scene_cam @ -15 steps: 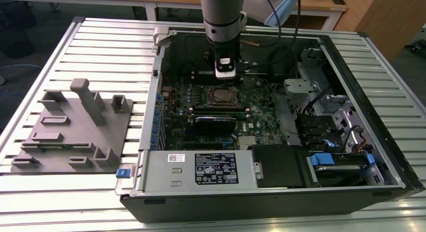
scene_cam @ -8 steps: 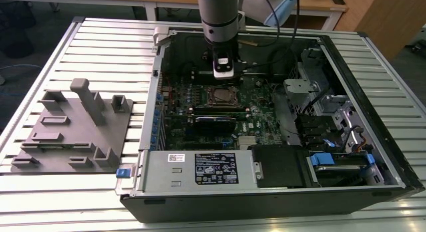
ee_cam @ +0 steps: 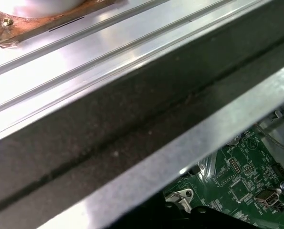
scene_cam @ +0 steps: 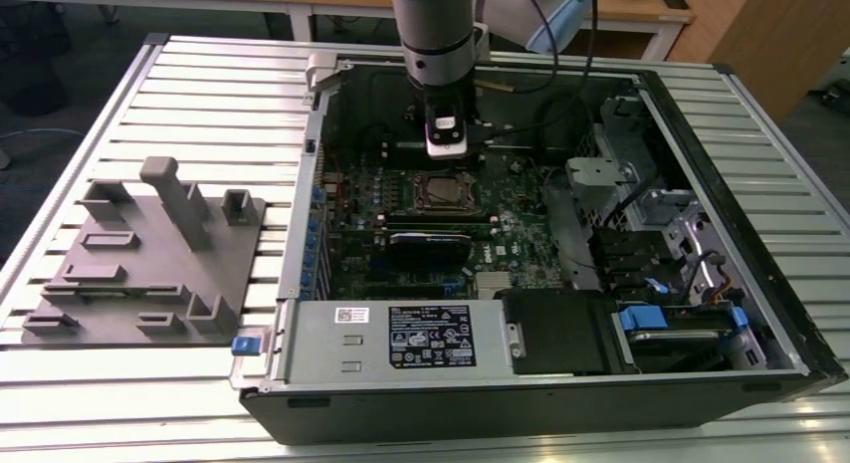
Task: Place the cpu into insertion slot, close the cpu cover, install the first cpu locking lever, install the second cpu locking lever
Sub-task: 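Install the first cpu locking lever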
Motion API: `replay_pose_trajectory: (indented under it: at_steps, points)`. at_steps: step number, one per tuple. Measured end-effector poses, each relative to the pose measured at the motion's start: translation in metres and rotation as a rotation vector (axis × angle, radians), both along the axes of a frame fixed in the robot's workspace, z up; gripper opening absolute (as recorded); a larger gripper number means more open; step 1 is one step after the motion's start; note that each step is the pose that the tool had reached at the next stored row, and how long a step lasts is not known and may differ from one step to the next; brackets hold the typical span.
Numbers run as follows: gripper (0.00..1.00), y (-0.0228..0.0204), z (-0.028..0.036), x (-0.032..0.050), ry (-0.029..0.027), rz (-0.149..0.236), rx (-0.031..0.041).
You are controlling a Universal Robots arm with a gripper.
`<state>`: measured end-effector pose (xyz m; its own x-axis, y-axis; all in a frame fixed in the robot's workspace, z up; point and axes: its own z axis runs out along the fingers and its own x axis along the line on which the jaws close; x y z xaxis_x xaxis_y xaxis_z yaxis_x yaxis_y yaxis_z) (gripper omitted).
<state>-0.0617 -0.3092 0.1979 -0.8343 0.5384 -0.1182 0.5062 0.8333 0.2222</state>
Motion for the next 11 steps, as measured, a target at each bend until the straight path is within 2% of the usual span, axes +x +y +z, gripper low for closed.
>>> replay_pose_trajectory:
  at_steps: [4,11]
  points:
    - [0.1,0.0,-0.0012,-0.0001,-0.0087,0.0,-0.0055]
    - [0.1,0.0,-0.0027,-0.0005,-0.0198,0.0,-0.0229]
